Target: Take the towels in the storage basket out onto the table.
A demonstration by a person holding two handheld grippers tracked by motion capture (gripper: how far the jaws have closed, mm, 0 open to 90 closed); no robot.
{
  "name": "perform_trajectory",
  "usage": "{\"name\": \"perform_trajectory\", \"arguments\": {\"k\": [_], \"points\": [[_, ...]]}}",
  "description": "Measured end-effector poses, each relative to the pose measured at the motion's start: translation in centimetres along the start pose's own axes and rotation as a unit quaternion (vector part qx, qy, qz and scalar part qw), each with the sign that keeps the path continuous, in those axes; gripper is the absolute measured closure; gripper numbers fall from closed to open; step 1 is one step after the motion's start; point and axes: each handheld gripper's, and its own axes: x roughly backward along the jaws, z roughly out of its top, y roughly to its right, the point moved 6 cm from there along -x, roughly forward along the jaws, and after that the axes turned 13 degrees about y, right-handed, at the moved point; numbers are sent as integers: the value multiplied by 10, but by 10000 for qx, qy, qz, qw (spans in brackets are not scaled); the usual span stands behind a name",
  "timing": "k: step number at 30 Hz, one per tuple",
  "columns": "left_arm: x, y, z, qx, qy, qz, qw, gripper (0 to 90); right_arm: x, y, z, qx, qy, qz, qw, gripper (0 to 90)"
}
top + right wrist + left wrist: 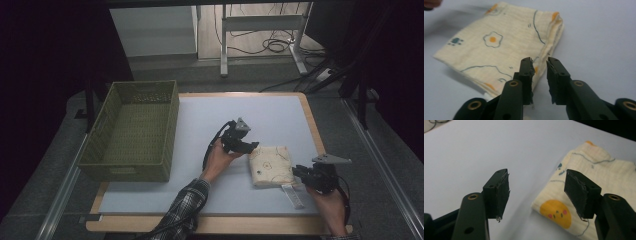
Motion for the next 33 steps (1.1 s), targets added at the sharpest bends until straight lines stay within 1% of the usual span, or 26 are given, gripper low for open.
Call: {"name": "perform_trajectory", "arguments": {"k": [1, 2, 3, 4, 5, 6, 8, 9, 10, 11, 12, 14, 15, 16, 17, 18, 20, 22, 23, 25, 26, 27, 29, 30, 32, 33], "points": [[-1, 0, -2, 4, -46, 24, 10000, 378, 3, -4, 2, 34, 48, 14, 10000, 705], [-1, 0, -2, 4, -46, 24, 10000, 379, 4, -7, 3, 60, 36, 49, 10000, 686], [-1, -1, -4, -4, -105, 1, 9999, 379, 4, -7, 3, 60, 36, 49, 10000, 686], [0, -1, -9, 30, -166, -66, 9998, 392, 4, -13, 3, 172, -67, 50, 9998, 648], [0, -1, -12, 78, -178, -91, 9998, 392, 3, -15, 1, 239, -120, 16, 9996, 629], [-1, -2, -15, 88, -197, -89, 9997, 392, 1, -16, -1, 245, -190, -12, 9995, 601], [-3, -4, -21, 81, -294, -39, 9995, 393, -3, -15, -7, 248, -305, -95, 9992, 560], [-3, -4, -21, 81, -294, -39, 9995, 393, -3, -15, -7, 248, -305, -95, 9992, 560], [-4, -5, -23, 89, -320, 1, 9994, 393, -6, -14, -11, 244, -373, -191, 9988, 540], [-7, -6, -26, 101, -353, 17, 9993, 392, -9, -12, -17, 108, -438, -189, 9988, 507], [-9, -7, -28, 125, -382, 43, 9992, 392, -9, -12, -19, 95, -458, -204, 9987, 496], [-10, -8, -29, 102, -427, 55, 9990, 377, -9, -12, -22, 116, -471, -242, 9985, 472], [-14, -8, -32, 137, -447, 34, 9989, 366, -8, -12, -23, 124, -464, -241, 9986, 465], [-15, -9, -33, 229, -430, 12, 9988, 366, -8, -12, -23, 157, -457, -247, 9985, 462], [-16, -10, -33, 259, -405, -3, 9988, 366, -8, -12, -24, 169, -443, -248, 9986, 463], [-16, -10, -33, 230, -399, -7, 9989, 368, -8, -12, -25, 112, -431, -244, 9987, 484], [-16, -9, -34, 229, -401, -41, 9989, 379, -8, -14, -26, 65, -415, -152, 9990, 566], [-16, -8, -33, 280, -415, -50, 9987, 415, -8, -16, -26, -23, -402, -49, 9992, 661], [-16, -7, -33, 295, -432, -54, 9986, 436, -8, -18, -26, -93, -417, 19, 9991, 695], [-15, -5, -33, 335, -487, -70, 9982, 485, -9, -17, -26, -196, -391, 144, 9989, 734], [-15, -5, -33, 335, -487, -70, 9982, 515, -9, -17, -26, -196, -391, 144, 9989, 734], [-14, -3, -32, 382, -515, -120, 9979, 559, -10, -16, -27, -399, -385, 288, 9980, 788], [-14, 1, -32, 418, -512, -252, 9975, 634, -10, -17, -27, -489, -378, 361, 9974, 814], [-14, 1, -32, 418, -512, -252, 9975, 691, -10, -17, -27, -515, -363, 374, 9973, 823], [-14, 4, -32, 518, -497, -505, 9961, 786, -10, -17, -28, -552, -317, 378, 9973, 831], [-13, 5, -32, 488, -493, -497, 9964, 825, -9, -17, -28, -615, -278, 397, 9969, 835]]}}
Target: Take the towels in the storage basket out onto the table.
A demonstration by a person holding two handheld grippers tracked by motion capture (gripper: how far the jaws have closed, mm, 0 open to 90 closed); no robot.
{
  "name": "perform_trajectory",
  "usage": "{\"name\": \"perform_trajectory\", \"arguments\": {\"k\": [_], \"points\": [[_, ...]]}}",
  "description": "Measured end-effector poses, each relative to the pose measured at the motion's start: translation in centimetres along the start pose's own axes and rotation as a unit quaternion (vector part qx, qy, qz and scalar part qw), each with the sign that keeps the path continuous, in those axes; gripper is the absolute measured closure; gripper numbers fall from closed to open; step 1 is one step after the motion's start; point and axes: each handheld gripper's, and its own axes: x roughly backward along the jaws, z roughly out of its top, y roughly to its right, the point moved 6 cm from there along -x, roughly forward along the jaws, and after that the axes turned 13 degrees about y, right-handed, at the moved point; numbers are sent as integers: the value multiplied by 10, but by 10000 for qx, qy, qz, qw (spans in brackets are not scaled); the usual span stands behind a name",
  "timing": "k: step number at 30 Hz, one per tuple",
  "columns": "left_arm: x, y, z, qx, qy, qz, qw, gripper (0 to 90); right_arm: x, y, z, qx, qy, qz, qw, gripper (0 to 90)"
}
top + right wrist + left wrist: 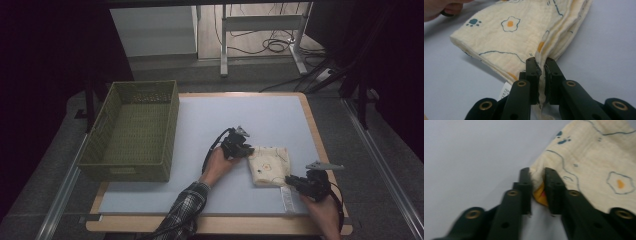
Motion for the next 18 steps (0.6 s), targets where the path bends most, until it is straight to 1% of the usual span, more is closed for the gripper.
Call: {"name": "perform_trajectory", "arguments": {"k": [1, 2, 3, 4, 5, 8, 11, 13, 15, 16, 18], "points": [[0, 1, 0, -98, 13, 16, 9999, 833, 0, 0, 0, -43, 22, 21, 10000, 836], [0, 2, 0, -140, 14, 41, 9999, 844, 1, 1, 0, -109, 43, 53, 9999, 838], [1, 3, 1, -225, 20, 80, 9997, 849, 1, 2, 0, -133, 74, 71, 9999, 839], [1, 3, 1, -225, 20, 80, 9997, 853, 1, 2, 0, -133, 74, 71, 9999, 839], [3, 3, 4, -295, 101, 124, 9994, 854, 3, 1, 2, -171, 96, 113, 9997, 840], [8, 3, 10, -295, 230, 138, 9992, 854, 6, -1, 7, -106, 155, 124, 9997, 840], [13, 4, 15, -364, 313, 156, 9987, 851, 9, -6, 12, -10, 224, 146, 9996, 839], [17, 4, 17, -453, 317, 143, 9984, 849, 9, -8, 14, 67, 267, 156, 9995, 839], [18, 5, 17, -426, 351, 157, 9984, 848, 9, -9, 15, 92, 274, 157, 9995, 839], [20, 5, 20, -404, 420, 169, 9982, 848, 9, -11, 16, 109, 270, 189, 9994, 839], [23, 5, 21, -412, 437, 187, 9980, 848, 10, -13, 17, 130, 293, 198, 9993, 839]]}}
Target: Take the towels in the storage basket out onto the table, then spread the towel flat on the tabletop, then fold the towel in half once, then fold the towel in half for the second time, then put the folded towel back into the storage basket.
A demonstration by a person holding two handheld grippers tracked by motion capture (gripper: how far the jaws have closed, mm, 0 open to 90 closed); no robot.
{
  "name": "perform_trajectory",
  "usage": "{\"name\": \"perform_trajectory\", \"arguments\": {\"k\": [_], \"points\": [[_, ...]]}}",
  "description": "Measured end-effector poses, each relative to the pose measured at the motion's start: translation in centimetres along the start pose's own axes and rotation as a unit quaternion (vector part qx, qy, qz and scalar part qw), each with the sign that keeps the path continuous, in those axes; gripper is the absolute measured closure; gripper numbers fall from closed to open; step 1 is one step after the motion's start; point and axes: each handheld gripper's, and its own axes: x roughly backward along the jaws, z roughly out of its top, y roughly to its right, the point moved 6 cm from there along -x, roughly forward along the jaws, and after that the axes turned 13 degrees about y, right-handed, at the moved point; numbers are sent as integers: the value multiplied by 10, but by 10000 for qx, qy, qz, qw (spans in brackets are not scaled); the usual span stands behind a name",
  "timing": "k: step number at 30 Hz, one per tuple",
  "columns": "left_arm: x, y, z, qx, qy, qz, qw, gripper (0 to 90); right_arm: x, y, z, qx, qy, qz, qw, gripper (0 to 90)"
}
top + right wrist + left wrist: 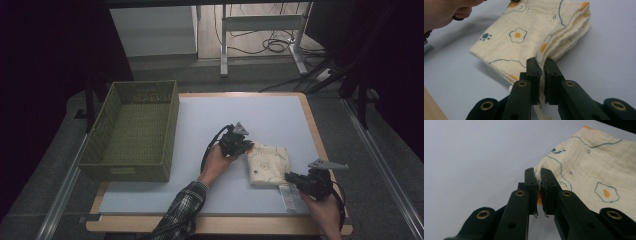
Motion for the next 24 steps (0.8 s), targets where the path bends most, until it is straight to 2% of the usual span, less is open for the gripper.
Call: {"name": "perform_trajectory", "arguments": {"k": [2, 10, 13, 15, 24], "points": [[3, -1, 2, -82, -30, 11, 10000, 848, 0, -2, 3, 30, 43, 24, 10000, 839], [14, -4, 9, -76, 72, 127, 9999, 846, -2, -10, 11, 115, 104, 119, 9998, 839], [19, -6, 10, -148, 23, 159, 9998, 845, -4, -12, 13, 128, 132, 150, 9997, 839], [23, -8, 12, -110, 84, 215, 9997, 845, -6, -16, 16, 155, 139, 179, 9996, 839], [39, -15, 17, -199, 46, 346, 9992, 844, -13, -27, 27, 292, 165, 270, 9991, 839]]}}
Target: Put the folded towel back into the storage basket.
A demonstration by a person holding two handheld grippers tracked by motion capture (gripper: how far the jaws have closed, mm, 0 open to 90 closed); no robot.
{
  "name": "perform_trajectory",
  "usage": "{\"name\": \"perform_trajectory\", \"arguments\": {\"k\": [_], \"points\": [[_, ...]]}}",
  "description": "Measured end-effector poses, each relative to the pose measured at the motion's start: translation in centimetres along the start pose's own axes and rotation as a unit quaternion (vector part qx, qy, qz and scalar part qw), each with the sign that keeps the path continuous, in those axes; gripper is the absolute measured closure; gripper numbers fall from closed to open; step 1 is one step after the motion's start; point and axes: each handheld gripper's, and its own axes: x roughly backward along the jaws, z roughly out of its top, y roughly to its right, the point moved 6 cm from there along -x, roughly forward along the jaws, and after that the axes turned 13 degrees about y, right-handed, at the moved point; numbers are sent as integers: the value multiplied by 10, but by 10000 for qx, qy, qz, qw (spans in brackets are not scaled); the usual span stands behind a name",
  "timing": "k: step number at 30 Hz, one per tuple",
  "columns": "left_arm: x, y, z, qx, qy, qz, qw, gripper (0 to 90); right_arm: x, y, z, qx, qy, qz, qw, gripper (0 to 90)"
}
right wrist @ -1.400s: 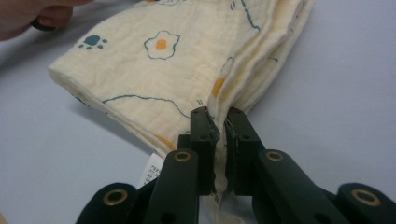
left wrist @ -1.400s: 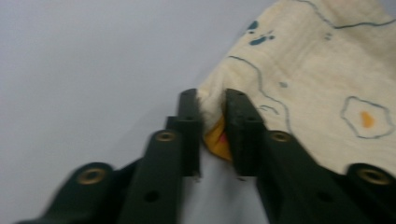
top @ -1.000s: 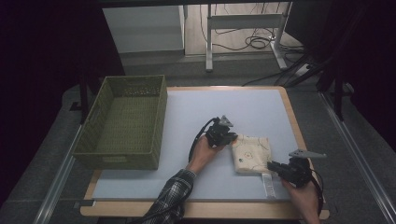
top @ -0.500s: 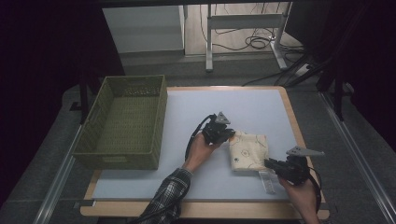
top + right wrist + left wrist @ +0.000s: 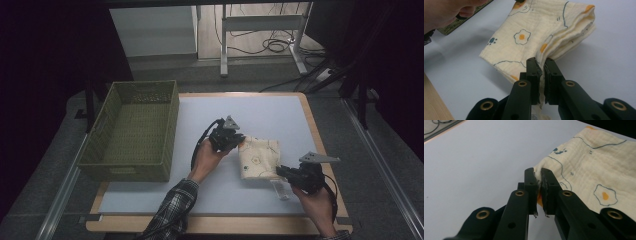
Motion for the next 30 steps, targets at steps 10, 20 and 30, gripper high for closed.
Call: {"name": "perform_trajectory", "arguments": {"k": [10, 20, 30], "points": [[11, -8, 0, 14, -33, 115, 9999, 842, -11, -7, 9, 72, -2, 97, 9999, 837], [28, -19, 3, -168, -141, 399, 9990, 842, -23, -17, 21, 113, 29, 244, 9996, 836], [50, -30, 5, -614, -448, 871, 9933, 837, -40, -32, 38, 157, 51, 476, 9987, 836]]}}
